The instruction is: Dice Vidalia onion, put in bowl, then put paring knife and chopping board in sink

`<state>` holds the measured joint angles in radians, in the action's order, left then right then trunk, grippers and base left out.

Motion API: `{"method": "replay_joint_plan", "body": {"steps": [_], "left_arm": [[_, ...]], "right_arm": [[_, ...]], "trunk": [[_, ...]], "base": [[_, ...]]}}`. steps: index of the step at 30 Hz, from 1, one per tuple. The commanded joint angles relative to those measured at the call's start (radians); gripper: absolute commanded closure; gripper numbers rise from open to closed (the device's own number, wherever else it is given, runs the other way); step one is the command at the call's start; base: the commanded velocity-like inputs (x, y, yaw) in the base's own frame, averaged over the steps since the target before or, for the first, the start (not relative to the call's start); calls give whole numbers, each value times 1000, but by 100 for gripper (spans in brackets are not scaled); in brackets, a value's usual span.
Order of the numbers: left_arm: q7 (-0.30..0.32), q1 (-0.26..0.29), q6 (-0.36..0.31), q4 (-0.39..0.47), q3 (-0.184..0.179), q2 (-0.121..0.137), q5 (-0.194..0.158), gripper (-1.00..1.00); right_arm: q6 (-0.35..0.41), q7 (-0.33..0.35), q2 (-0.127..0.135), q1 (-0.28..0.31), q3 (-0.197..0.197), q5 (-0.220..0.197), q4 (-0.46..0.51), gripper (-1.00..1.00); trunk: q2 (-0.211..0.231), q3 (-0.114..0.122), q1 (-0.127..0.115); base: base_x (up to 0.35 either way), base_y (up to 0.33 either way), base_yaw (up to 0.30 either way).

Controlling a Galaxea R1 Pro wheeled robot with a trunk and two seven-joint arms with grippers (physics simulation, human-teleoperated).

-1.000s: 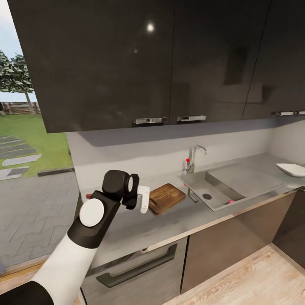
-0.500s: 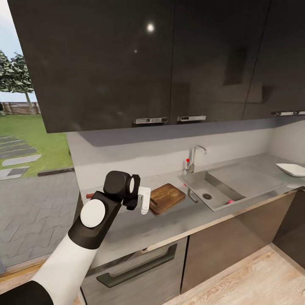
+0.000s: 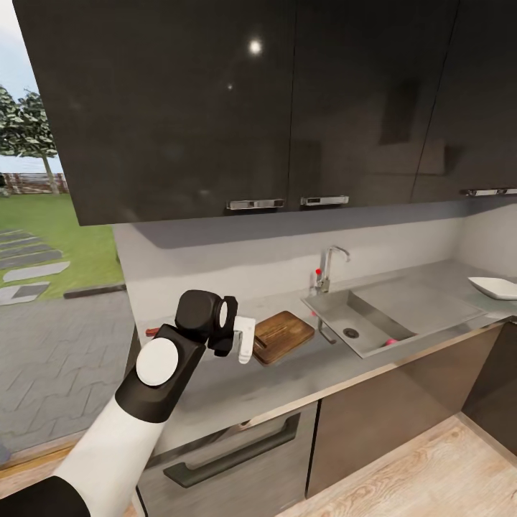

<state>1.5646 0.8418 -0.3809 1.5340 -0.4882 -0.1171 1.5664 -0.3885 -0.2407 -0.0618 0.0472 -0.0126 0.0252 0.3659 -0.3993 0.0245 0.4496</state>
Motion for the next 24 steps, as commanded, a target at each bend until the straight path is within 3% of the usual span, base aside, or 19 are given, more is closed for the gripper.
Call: {"method": "replay_joint_plan", "body": {"steps": [1, 24], "left_arm": [[6, 0, -11, 0, -1, 0, 6, -100], [6, 0, -7, 1, -1, -1, 6, -100]], "right_arm": [[-3, -3, -1, 0, -1, 2, -1, -100], [-2, -3, -6, 0, -1, 1, -1, -100]], "trunk": [[-1, 0, 0], [-1, -30, 0]], "base": [[0, 0, 0], [2, 0, 0]]}}
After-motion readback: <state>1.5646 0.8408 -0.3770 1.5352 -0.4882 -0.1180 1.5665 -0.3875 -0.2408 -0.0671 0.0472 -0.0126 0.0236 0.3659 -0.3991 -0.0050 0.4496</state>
